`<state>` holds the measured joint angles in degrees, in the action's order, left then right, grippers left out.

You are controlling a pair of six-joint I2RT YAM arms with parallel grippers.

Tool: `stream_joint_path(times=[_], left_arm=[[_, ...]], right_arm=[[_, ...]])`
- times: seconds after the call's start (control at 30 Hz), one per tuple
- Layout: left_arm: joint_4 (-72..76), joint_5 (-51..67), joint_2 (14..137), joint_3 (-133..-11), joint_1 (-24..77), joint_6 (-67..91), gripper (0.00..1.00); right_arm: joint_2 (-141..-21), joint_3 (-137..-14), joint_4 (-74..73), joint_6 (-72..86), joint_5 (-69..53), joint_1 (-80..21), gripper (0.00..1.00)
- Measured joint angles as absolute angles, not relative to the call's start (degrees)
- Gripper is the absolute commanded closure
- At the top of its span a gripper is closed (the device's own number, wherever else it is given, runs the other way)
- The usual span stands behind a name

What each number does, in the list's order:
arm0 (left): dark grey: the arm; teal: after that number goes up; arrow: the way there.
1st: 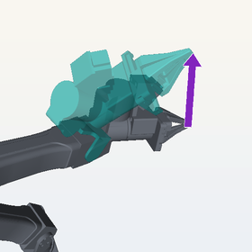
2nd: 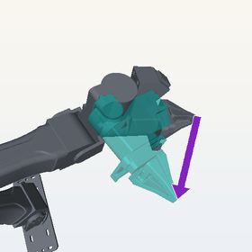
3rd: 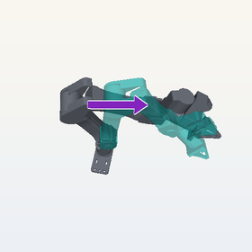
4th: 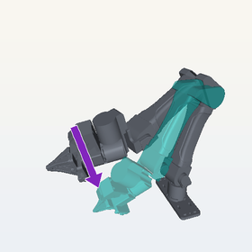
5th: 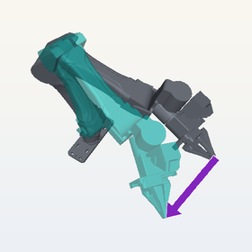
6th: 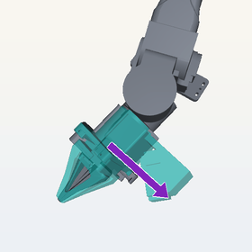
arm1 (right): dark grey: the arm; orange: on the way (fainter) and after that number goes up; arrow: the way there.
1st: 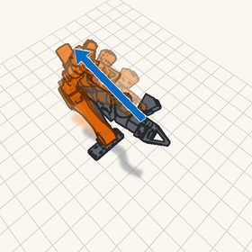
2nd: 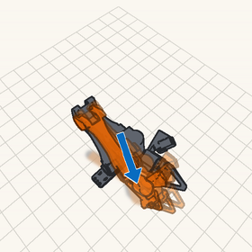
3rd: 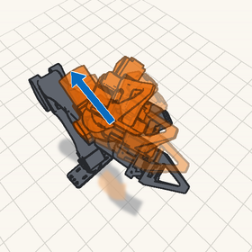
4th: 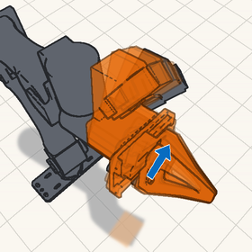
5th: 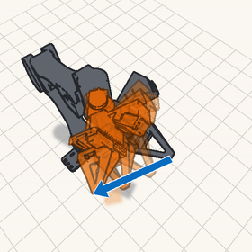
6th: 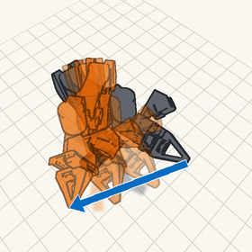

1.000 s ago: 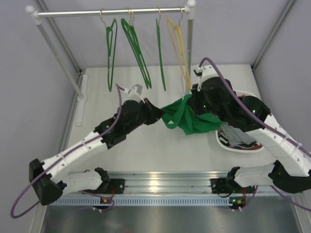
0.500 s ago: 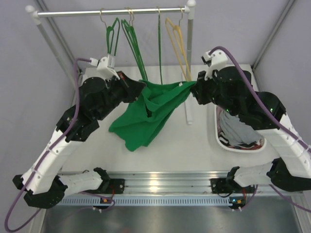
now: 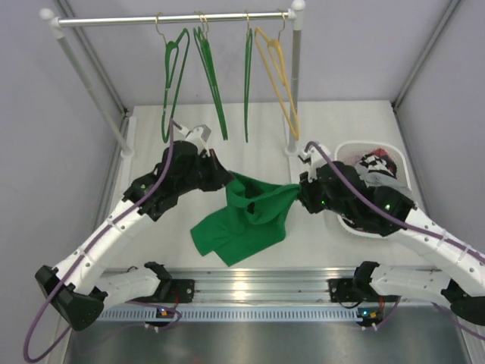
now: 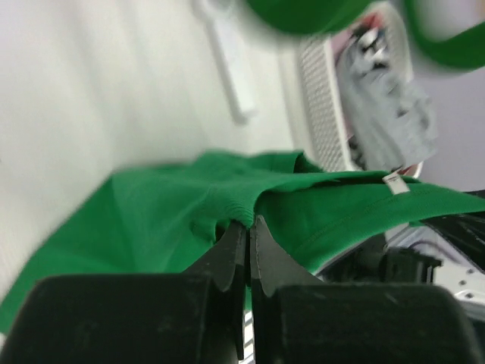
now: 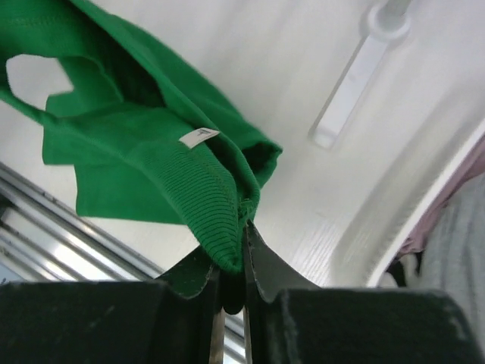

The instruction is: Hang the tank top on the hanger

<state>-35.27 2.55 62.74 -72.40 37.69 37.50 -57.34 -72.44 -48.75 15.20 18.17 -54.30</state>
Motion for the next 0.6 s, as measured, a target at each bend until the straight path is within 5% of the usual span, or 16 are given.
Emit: stream_joint_path(times=[0.13, 0.17, 0.33, 0.43, 0.6], left_arm=[[-29.91, 8.36, 61.65, -53.82, 36.38, 39.79, 1.00], [-28.60, 9.91, 62.30, -49.65, 36.36, 40.42, 1.00], [-24.64, 16.19, 67.68, -37.15, 36.38, 42.19, 0.99], [-22.85, 18.09, 67.94, -35.88, 36.42, 42.26, 0.87], [-22.22, 18.17, 65.43, -36.60, 36.42, 40.77, 0.63]], right_arm=[[-54.17, -55.81, -43.09, 20.64, 13.98, -56.53, 0.81], [-54.15, -51.66, -41.01, 22.31, 13.08, -57.69, 0.69], [-57.63, -37.34, -34.37, 29.58, 10.70, -64.47, 0.39], [-59.11, -35.59, -32.45, 32.21, 10.68, -65.78, 0.30], [-56.90, -35.70, -31.20, 35.33, 13.32, -65.89, 0.28]])
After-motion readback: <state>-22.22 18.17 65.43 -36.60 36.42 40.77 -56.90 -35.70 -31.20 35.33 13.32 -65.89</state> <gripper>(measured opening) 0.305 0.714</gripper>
